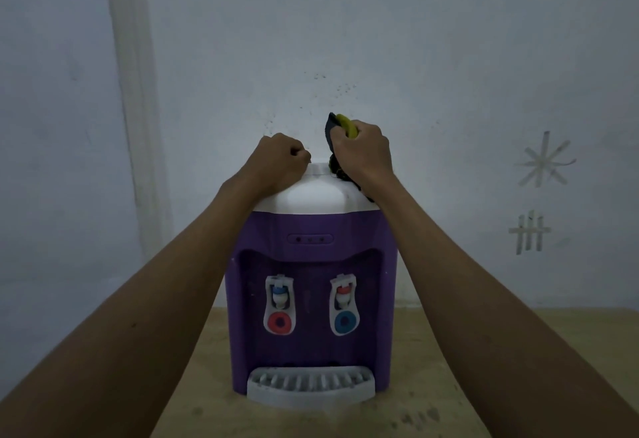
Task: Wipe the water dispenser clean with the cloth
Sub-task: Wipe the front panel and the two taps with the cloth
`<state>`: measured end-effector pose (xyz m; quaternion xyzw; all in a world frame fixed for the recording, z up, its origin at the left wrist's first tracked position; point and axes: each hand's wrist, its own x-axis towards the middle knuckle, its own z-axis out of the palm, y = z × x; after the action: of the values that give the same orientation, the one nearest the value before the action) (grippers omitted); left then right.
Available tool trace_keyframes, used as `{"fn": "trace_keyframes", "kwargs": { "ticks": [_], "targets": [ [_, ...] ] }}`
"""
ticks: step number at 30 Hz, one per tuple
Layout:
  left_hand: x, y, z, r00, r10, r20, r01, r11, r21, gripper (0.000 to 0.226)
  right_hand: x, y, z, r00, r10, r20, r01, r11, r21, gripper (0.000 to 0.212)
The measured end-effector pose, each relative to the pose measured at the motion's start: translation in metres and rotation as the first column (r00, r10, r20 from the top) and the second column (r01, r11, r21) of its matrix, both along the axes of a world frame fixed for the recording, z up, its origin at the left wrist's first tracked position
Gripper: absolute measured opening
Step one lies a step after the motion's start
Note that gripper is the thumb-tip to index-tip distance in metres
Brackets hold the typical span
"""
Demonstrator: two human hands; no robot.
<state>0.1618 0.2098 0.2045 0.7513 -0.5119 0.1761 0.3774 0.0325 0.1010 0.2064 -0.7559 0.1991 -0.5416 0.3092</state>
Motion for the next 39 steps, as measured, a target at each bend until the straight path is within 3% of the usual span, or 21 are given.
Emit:
{"fn": "trace_keyframes", "kwargs": {
  "ticks": [8, 11, 14, 18, 23, 27, 34, 39],
  "targets": [
    [0.001, -0.004, -0.001, 1.0, -0.029, 0.009, 0.029, 1.0, -0.011, 0.035, 0.005, -0.008, -0.002, 1.0, 0.003, 0.004, -0.003, 0.999, -0.032, 0.029],
    [-0.001, -0.003, -0.001, 0.999, 0.013, 0.048, -0.009, 0.996, -0.092, 0.046, 0.005, -0.007, -0.001, 1.0, 0.002, -0.005, -0.003, 0.999, -0.05, 0.03],
    [-0.011, 0.002, -0.001, 0.988, 0.091, 0.123, -0.067, 0.98, -0.187, 0.035, 0.003, -0.003, 0.001, 1.0, 0.02, -0.017, -0.021, 0.996, -0.088, 0.027],
    [-0.027, 0.011, 0.002, 0.956, 0.191, 0.222, -0.117, 0.944, -0.308, 0.025, -0.012, 0.002, 0.012, 0.988, -0.017, -0.155, -0.025, 0.964, -0.264, 0.018],
    [-0.041, 0.033, 0.003, 0.976, 0.086, 0.202, -0.046, 0.98, -0.196, 0.034, -0.055, -0.012, 0.004, 0.969, -0.116, -0.216, 0.032, 0.933, -0.359, 0.008],
    [-0.046, 0.049, -0.028, 0.974, 0.093, 0.207, -0.044, 0.972, -0.229, 0.028, -0.085, -0.019, -0.039, 0.952, -0.248, -0.178, 0.171, 0.917, -0.361, 0.036],
    [-0.05, 0.034, -0.075, 0.981, 0.119, 0.152, -0.048, 0.914, -0.403, 0.035, -0.091, -0.015, -0.102, 0.975, -0.221, -0.013, 0.199, 0.899, -0.39, 0.037],
    [-0.058, 0.031, -0.113, 0.985, 0.1, 0.143, -0.005, 0.834, -0.552, 0.04, -0.093, -0.016, -0.127, 0.987, -0.159, 0.032, 0.159, 0.906, -0.393, 0.052]
  ]
}}
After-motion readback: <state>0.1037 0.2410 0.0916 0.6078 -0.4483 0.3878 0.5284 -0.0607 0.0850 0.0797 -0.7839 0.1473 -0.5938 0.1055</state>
